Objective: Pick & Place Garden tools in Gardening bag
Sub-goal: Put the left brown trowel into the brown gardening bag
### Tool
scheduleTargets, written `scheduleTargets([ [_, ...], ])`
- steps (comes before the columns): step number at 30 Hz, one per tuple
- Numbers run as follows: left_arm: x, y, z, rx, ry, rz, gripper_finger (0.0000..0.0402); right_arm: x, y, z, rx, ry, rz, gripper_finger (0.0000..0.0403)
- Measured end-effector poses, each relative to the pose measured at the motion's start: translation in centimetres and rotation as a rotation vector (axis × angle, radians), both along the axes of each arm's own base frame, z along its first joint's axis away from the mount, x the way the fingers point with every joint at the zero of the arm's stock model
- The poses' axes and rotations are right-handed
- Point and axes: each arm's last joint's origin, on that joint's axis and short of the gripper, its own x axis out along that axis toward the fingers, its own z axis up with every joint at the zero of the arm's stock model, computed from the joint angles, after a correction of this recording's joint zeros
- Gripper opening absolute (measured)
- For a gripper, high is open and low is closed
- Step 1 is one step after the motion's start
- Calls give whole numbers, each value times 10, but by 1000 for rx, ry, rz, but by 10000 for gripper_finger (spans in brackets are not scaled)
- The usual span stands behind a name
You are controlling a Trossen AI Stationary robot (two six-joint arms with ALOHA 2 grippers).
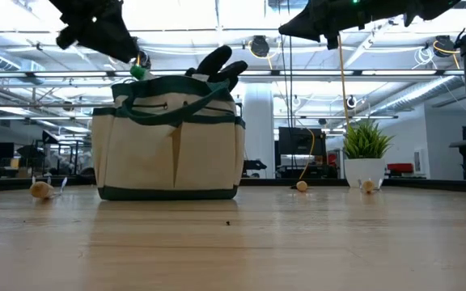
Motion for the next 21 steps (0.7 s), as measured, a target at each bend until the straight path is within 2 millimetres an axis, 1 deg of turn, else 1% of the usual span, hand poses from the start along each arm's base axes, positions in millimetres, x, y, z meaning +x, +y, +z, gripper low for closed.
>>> scheduleTargets([
  [4, -18, 15, 7, 67, -10, 132, 127, 0, 0, 0, 0, 0, 0, 0],
  [6, -25, 24, 7, 72, 14, 190, 127, 0, 0, 0, 0, -1, 0, 0],
  [8, -28, 33, 5, 55, 50, 237, 127, 0, 0, 0, 0, -1, 0, 0],
  [10, -30, 42, 2, 30, 104, 261, 127, 0, 0, 0, 0, -1, 0, 0],
  [18, -26, 82, -4, 6, 243, 323, 127, 0, 0, 0, 3, -2, 1, 0],
  [21, -23, 99, -3, -37, 224, 298, 127, 0, 0, 0, 3, -2, 1, 0],
])
